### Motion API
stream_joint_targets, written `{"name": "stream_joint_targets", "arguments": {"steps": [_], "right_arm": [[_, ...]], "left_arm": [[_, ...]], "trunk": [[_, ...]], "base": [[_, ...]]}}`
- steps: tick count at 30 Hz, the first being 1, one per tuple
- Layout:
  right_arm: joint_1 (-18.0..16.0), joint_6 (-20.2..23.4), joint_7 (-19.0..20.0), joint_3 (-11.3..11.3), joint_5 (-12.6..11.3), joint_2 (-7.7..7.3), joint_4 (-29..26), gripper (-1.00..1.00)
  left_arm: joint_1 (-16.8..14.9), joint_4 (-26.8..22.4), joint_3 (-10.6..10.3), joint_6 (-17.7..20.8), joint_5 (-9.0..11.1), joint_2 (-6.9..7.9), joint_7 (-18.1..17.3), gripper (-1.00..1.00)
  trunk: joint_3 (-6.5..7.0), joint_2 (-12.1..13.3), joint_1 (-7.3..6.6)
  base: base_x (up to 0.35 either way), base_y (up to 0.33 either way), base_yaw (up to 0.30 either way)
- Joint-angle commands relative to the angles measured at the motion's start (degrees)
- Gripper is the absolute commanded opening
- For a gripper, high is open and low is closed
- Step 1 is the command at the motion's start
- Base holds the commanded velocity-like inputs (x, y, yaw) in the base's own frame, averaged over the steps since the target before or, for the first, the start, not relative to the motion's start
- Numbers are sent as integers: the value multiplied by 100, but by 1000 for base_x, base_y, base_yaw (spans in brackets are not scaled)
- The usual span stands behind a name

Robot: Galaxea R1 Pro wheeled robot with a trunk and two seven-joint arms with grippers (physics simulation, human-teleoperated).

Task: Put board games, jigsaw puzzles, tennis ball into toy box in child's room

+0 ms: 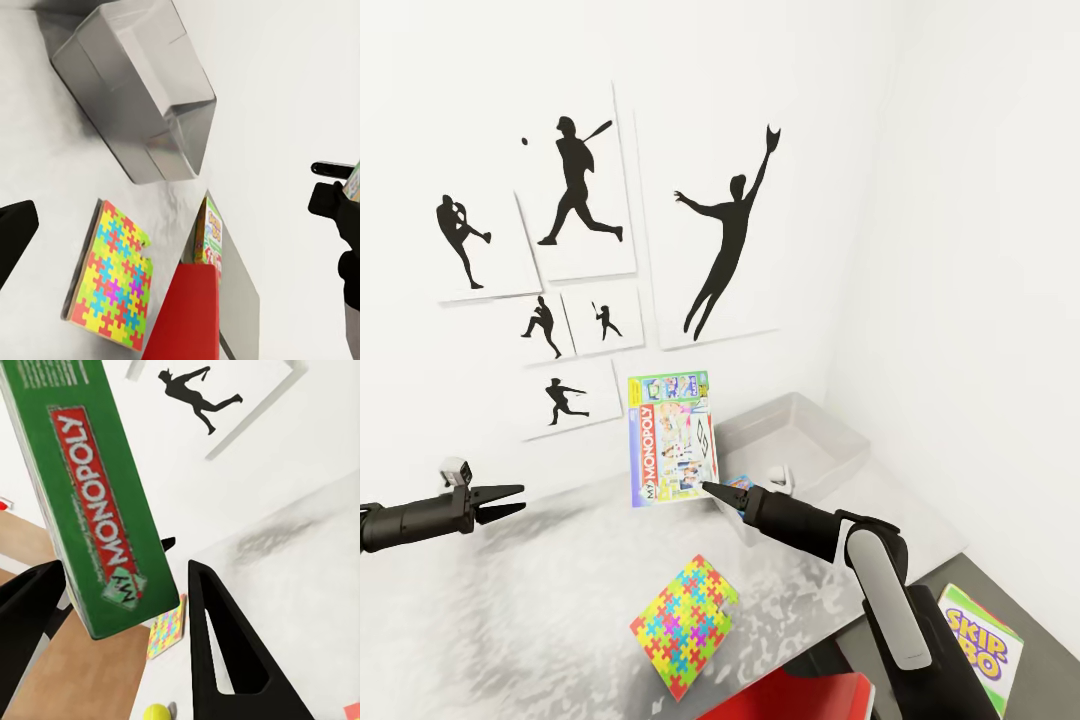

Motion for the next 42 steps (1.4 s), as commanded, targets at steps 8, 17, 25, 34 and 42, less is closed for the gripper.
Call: {"name": "stream_joint_targets", "arguments": {"steps": [8,17,25,34,42], "right_arm": [[-10,22,38,-18,28,2,3,-100],[-14,28,8,-146,-19,-50,9,-100],[-789,415,-285,-744,-27,4,146,-100],[-3061,592,-697,-1481,-29,-153,3145,-100],[-4646,634,-1452,-1509,-20,-853,6191,-100]], "left_arm": [[-6,0,-2,61,-1,4,-22,100],[-4,1,-11,56,-1,-7,-22,100],[-4,3,-26,59,-14,-65,-22,100],[-4,4,-37,58,-18,-144,-22,100],[-4,5,-43,54,-27,-208,-22,100]], "trunk": [[-13,-13,4],[-13,-13,4],[-13,-13,4],[-13,-13,4],[-13,-13,4]], "base": [[0,0,0],[0,0,0],[0,0,0],[0,0,0],[0,0,0]]}}
